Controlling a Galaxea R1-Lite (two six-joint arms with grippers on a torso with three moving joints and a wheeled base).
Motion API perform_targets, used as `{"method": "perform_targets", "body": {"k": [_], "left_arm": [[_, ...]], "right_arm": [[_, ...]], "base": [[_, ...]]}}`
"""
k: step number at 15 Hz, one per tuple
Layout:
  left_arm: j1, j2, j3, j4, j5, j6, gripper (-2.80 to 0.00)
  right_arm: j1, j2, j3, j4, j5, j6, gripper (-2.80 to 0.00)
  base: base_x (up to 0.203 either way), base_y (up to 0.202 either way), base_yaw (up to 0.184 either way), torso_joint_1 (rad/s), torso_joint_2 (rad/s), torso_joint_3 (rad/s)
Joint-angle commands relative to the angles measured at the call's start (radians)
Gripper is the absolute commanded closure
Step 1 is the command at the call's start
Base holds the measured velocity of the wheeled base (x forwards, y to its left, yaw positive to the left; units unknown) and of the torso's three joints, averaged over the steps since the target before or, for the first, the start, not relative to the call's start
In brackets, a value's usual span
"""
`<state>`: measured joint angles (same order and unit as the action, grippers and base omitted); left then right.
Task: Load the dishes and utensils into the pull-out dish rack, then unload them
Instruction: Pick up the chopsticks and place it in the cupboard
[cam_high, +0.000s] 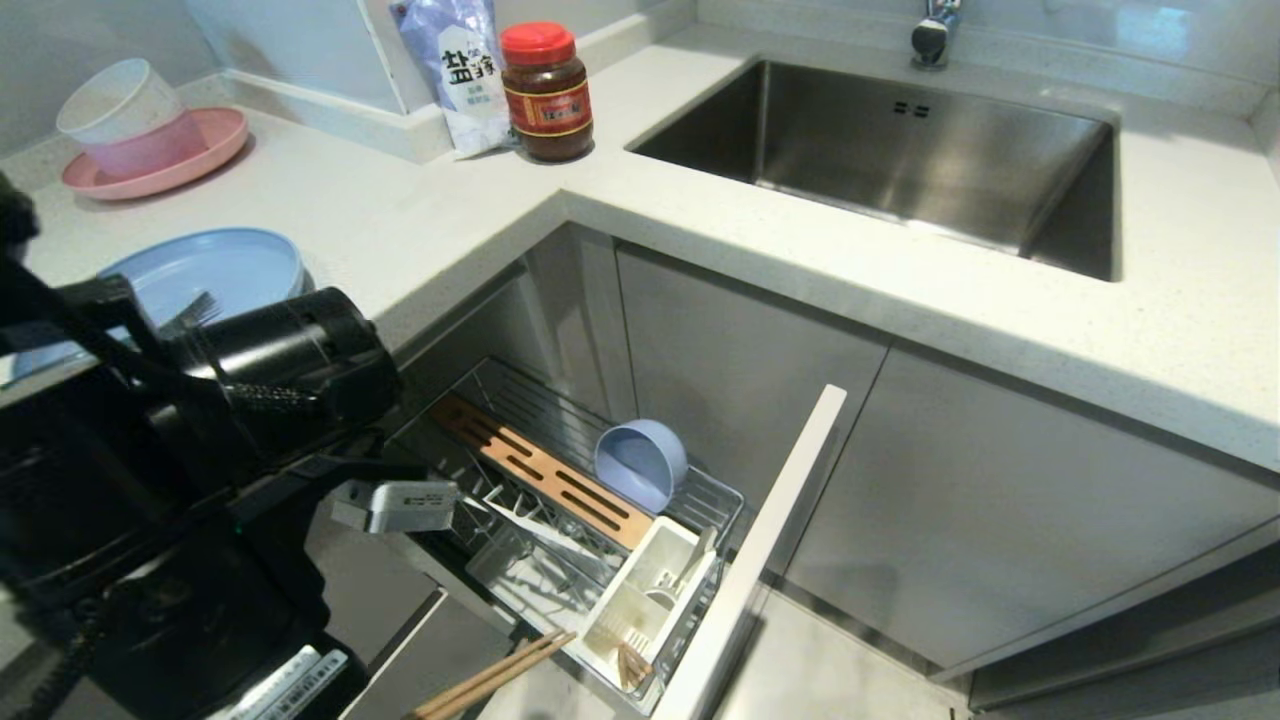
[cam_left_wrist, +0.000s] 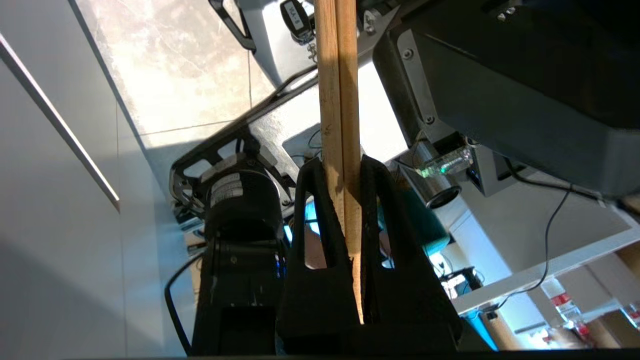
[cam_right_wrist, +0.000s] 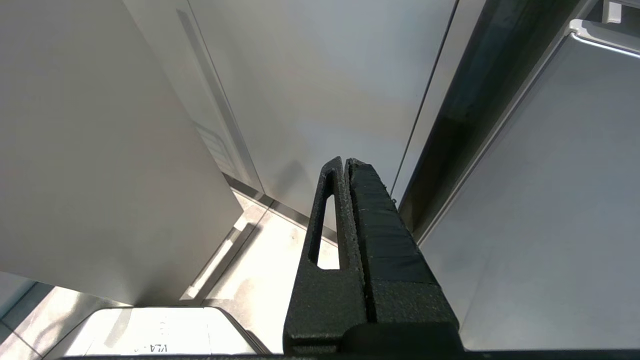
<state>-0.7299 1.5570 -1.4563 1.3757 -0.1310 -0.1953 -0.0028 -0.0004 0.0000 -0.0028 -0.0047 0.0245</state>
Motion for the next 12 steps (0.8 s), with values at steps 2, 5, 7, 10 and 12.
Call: {"method": "perform_targets", "body": {"k": [2,5,7,10,12], "left_arm": [[0.017,0.076,0.021,-0.025,0.008,0.023,0.00],[0.023,0.137,0.025,-0.061,0.044,0.031,0.00],[0.023,0.178,0.023,-0.080,0.049,0.034,0.00],[0.023,0.231,0.016,-0.098,0.050,0.082,0.00],[0.023,0.272,0.014,-0.103,0.059,0.100,0.00]], "right_arm": [[0.000,-0.004,0.002,0.000,0.000,0.000,0.00],[0.000,-0.004,0.002,0.000,0.000,0.000,0.00],[0.000,-0.004,0.002,0.000,0.000,0.000,0.00],[0.000,-0.004,0.002,0.000,0.000,0.000,0.00],[0.000,-0.004,0.002,0.000,0.000,0.000,0.00]], "base": [[0.000,0.000,0.000,0.000,0.00,0.000],[0.000,0.000,0.000,0.000,0.00,0.000],[0.000,0.000,0.000,0.000,0.00,0.000],[0.000,0.000,0.000,0.000,0.00,0.000],[0.000,0.000,0.000,0.000,0.00,0.000]]}}
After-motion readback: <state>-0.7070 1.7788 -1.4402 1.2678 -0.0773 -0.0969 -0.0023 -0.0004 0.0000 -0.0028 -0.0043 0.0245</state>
